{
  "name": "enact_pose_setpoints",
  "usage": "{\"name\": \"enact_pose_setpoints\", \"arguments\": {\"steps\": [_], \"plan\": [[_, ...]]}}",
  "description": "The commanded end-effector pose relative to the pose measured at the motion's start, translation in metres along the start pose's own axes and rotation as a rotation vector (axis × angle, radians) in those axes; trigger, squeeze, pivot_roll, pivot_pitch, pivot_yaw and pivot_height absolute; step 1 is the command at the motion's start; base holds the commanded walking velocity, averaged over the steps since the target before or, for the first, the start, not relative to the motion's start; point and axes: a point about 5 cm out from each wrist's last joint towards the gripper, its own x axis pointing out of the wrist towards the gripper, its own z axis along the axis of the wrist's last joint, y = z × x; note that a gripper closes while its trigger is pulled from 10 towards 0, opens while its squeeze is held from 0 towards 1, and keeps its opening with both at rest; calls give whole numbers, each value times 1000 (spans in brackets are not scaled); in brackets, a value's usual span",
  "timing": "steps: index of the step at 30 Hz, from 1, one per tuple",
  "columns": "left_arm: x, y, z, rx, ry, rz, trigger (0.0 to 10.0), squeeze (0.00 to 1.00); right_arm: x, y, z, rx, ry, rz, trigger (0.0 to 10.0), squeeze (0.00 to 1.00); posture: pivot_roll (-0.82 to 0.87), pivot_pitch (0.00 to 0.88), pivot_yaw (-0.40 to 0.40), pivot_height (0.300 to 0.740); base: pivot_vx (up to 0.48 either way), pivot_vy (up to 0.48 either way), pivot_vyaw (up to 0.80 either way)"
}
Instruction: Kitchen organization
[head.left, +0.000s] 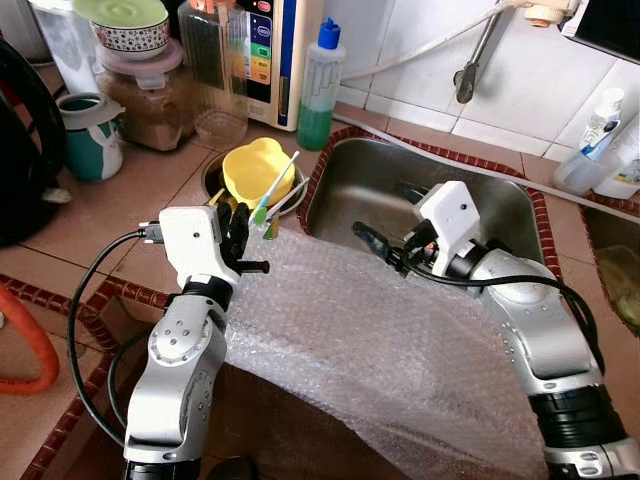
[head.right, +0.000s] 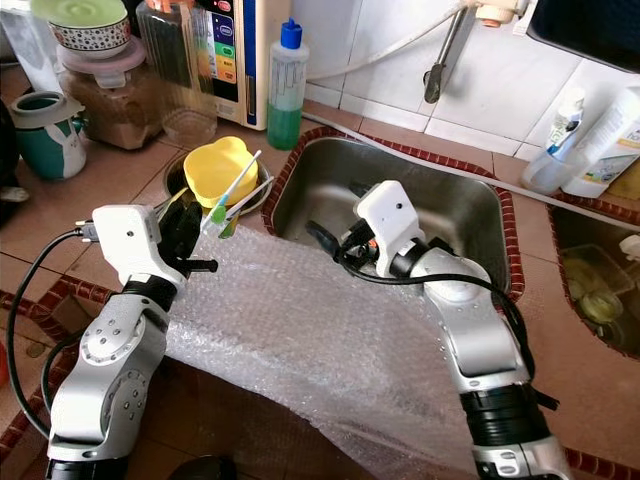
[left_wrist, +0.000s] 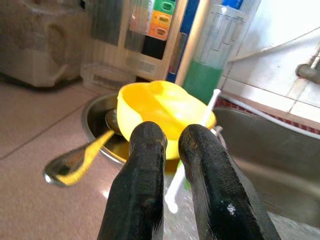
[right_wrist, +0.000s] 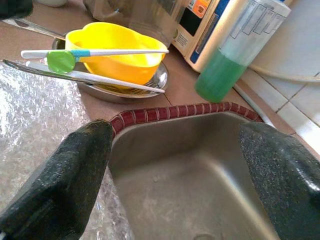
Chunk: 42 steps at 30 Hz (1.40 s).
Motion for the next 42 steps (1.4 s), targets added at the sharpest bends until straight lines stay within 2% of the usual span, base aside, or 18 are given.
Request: {"name": "enact_pose_setpoints", "arguments": {"steps": [1, 6, 9, 14, 16, 17, 18, 19, 23, 26, 28, 31, 33, 35, 42], "plan": [[2, 6, 2, 36, -18, 40, 10000, 0, -6, -3, 4, -20, 2, -10, 10000, 0, 61, 118, -138, 740, 0, 0, 0], [4, 15, 3, 50, -18, 74, 10000, 0, -6, 0, 5, -29, 9, -5, 10000, 0, 61, 121, -132, 740, 0, 0, 0], [4, 15, -4, 8, 35, 74, 10000, 0, -5, 3, 7, -26, 6, -6, 10000, 0, 61, 121, -118, 740, 0, 0, 0], [8, 5, -6, -16, 51, -56, 10000, 0, -6, 5, 8, -31, 4, -10, 10000, 0, 55, 121, -104, 740, 0, 0, 0], [9, 6, -2, 28, 24, -58, 10000, 0, -7, 5, 7, -31, 7, -18, 10000, 0, 53, 123, -101, 740, 0, 0, 0], [10, 9, 2, 28, -4, -29, 10000, 498, -8, 5, 7, -30, 10, -22, 10000, 0, 52, 125, -100, 740, 0, 0, 0], [10, 11, 4, 23, -14, -16, 10000, 498, -8, 5, 7, -30, 10, -23, 10000, 0, 52, 125, -101, 740, 0, 0, 0], [10, 13, 6, 30, -32, -2, 10000, 1000, -9, 5, 7, -29, 11, -24, 10000, 0, 52, 126, -100, 740, 0, 0, 0], [9, 20, 14, 48, -87, 54, 10000, 1000, -10, 6, 5, -27, 16, -27, 10000, 0, 52, 127, -99, 740, 0, 0, 0], [8, 22, 19, 52, -122, 57, 10000, 1000, -9, 6, 5, -26, 17, -27, 10000, 0, 56, 127, -98, 740, 0, 0, 0], [7, 19, 22, 58, -134, 36, 10000, 1000, -9, 6, 5, -25, 17, -28, 10000, 0, 58, 128, -95, 740, 0, 0, 0], [5, 11, 24, 14, -141, -42, 10000, 1000, -9, 7, 5, -23, 14, -30, 10000, 0, 65, 128, -89, 740, 0, 0, 0], [2, 4, 23, -21, -135, -108, 10000, 1000, -8, 7, 5, -21, 12, -32, 10000, 0, 67, 128, -86, 740, 0, 0, 0], [-3, -3, 14, -22, -80, -179, 10000, 1000, -8, 9, 5, -18, 10, -34, 10000, 0, 74, 125, -79, 740, 0, 0, 0], [-9, 1, 3, 7, -4, -205, 10000, 1000, -10, 11, 4, -14, 11, -34, 10000, 0, 80, 123, -86, 740, 0, 0, 0]]}}
